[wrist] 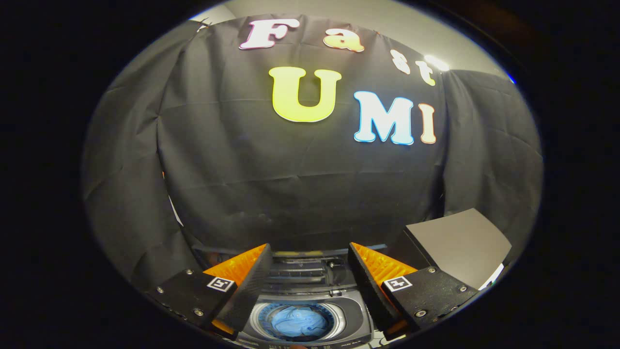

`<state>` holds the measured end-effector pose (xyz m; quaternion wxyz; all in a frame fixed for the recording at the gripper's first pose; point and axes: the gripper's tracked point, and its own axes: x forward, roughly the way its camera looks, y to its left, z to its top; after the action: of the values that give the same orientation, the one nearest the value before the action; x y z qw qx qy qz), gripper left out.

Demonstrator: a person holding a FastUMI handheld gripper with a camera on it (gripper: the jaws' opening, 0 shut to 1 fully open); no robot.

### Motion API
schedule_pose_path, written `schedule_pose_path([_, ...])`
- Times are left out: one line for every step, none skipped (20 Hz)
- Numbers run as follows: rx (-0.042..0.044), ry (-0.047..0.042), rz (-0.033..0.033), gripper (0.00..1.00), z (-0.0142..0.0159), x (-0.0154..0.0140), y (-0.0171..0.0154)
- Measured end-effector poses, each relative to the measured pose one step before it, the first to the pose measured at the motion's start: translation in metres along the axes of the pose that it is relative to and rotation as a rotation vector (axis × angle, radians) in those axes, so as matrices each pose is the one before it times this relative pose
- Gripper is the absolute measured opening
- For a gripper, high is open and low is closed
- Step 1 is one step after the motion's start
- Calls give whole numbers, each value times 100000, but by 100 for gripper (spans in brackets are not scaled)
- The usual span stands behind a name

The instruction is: Put the clothes into the washing machine and then close the washing machine lid.

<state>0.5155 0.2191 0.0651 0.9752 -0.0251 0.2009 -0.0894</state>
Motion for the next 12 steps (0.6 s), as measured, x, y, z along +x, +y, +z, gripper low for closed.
schedule_pose_path([630, 1633, 984, 96, 185, 1147, 149])
schedule_pose_path([-609, 1746, -605, 96, 50, 1123, -275])
schedule_pose_path([-1425, 2146, -860, 97, -202, 1194, -296])
schedule_pose_path([-1035, 2609, -358, 96, -391, 1116, -121])
schedule_pose_path([-551, 2020, 522, 96, -215, 1177, 138])
schedule_pose_path([31, 1278, 1335, 97, 20, 1042, 331])
schedule_pose_path([445, 1044, 978, 97, 175, 1102, 348])
schedule_pose_path([-139, 2006, 706, 96, -64, 1129, 141])
schedule_pose_path([-714, 2039, 422, 96, -37, 964, 251])
schedule_pose_path([-1691, 2354, 949, 96, -293, 867, 370])
schedule_pose_path([-1587, 2005, 1414, 96, -85, 738, 376])
schedule_pose_path([-700, 1676, 1028, 97, -234, 558, 378])
